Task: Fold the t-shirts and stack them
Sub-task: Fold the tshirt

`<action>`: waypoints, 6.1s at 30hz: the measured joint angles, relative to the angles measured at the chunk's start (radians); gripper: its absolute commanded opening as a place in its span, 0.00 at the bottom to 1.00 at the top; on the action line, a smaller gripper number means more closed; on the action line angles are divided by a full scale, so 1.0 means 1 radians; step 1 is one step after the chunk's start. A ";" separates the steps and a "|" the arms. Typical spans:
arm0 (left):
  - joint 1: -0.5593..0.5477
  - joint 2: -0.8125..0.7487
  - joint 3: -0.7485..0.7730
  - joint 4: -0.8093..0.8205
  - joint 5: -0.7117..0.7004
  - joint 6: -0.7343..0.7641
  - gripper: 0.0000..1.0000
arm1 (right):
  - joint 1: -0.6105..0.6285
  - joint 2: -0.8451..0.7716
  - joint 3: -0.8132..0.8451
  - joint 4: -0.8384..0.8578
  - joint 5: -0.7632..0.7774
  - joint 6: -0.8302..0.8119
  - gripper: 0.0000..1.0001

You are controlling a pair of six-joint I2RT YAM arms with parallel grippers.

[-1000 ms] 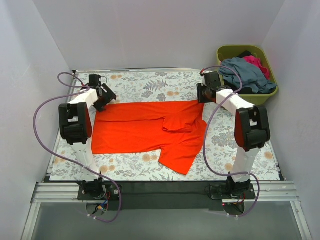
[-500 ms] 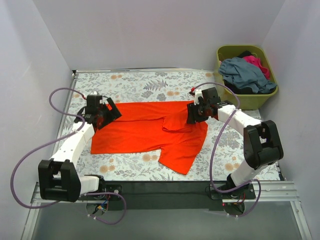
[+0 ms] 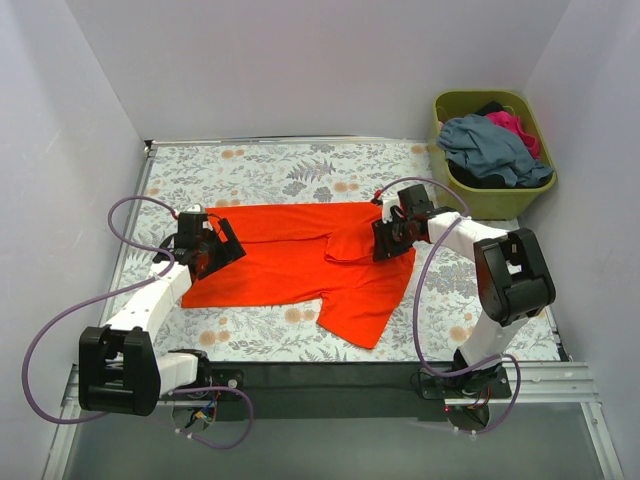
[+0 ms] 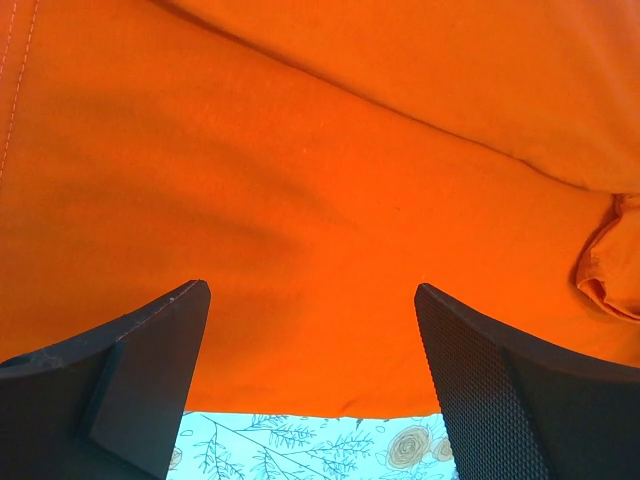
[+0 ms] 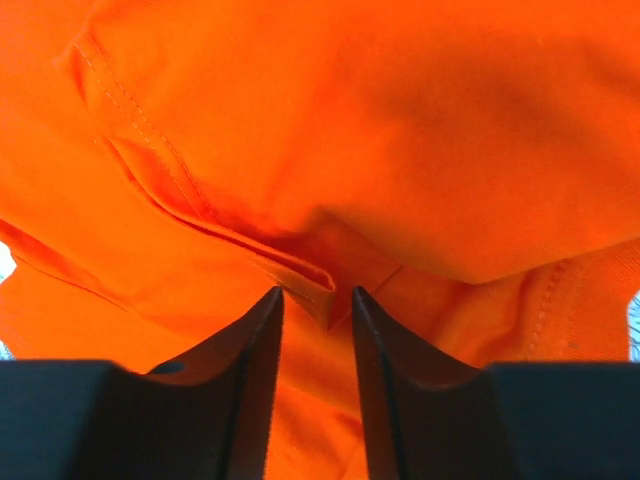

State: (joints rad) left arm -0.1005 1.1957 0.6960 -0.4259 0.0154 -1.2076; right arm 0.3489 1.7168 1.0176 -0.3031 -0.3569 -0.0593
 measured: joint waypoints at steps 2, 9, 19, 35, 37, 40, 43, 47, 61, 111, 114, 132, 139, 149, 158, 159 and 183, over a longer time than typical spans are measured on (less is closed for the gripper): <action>0.000 0.001 0.000 0.005 0.000 0.003 0.78 | 0.000 0.010 -0.001 0.001 -0.009 -0.001 0.26; 0.000 0.002 0.000 0.012 0.000 0.007 0.78 | 0.005 0.008 -0.002 0.010 -0.038 -0.001 0.03; 0.000 0.007 0.000 0.014 0.000 0.008 0.78 | 0.043 -0.056 -0.002 0.001 -0.027 0.015 0.02; 0.000 0.014 0.000 0.016 0.000 0.014 0.78 | 0.059 -0.067 -0.083 -0.031 0.052 0.074 0.08; 0.000 0.015 0.000 0.016 0.000 0.014 0.77 | 0.059 -0.067 -0.083 -0.032 0.053 0.081 0.06; 0.000 0.018 0.000 0.016 0.000 0.014 0.78 | 0.059 -0.076 -0.083 -0.040 0.055 0.086 0.05; 0.000 0.023 0.000 0.016 -0.001 0.014 0.78 | 0.060 -0.098 -0.075 -0.054 0.055 0.090 0.05; 0.000 0.026 0.000 0.015 -0.011 0.014 0.78 | 0.067 -0.111 -0.058 -0.060 0.055 0.099 0.08; 0.000 0.032 0.000 0.003 -0.061 0.010 0.78 | 0.093 -0.089 -0.081 -0.100 0.050 0.113 0.34; 0.177 0.161 0.030 -0.275 -0.293 -0.270 0.61 | -0.293 -0.401 -0.257 -0.034 0.097 0.319 0.50; 0.177 0.191 0.030 -0.287 -0.296 -0.287 0.60 | -0.281 -0.401 -0.257 -0.041 0.100 0.319 0.50; 0.181 0.194 0.007 -0.235 -0.276 -0.254 0.00 | -0.211 -0.367 -0.328 -0.066 0.208 0.327 0.50; 0.183 0.180 -0.003 -0.215 -0.259 -0.235 0.00 | -0.129 -0.368 -0.334 -0.090 0.266 0.398 0.49; 0.183 0.169 -0.014 -0.181 -0.232 -0.220 0.00 | -0.119 -0.369 -0.336 -0.090 0.335 0.478 0.39; 0.183 0.169 -0.015 -0.170 -0.214 -0.220 0.00 | -0.088 -0.345 -0.344 -0.069 0.380 0.500 0.38; 0.183 0.169 -0.015 -0.170 -0.214 -0.220 0.00 | -0.081 -0.343 -0.344 -0.063 0.382 0.502 0.38; 0.183 0.091 -0.013 -0.223 -0.187 -0.241 0.00 | -0.061 -0.362 -0.317 -0.197 0.442 0.471 0.01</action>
State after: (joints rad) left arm 0.0830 1.2869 0.6827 -0.6487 -0.1711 -1.4487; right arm 0.2882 1.3548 0.7002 -0.5003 0.0849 0.4118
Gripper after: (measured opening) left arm 0.025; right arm 0.021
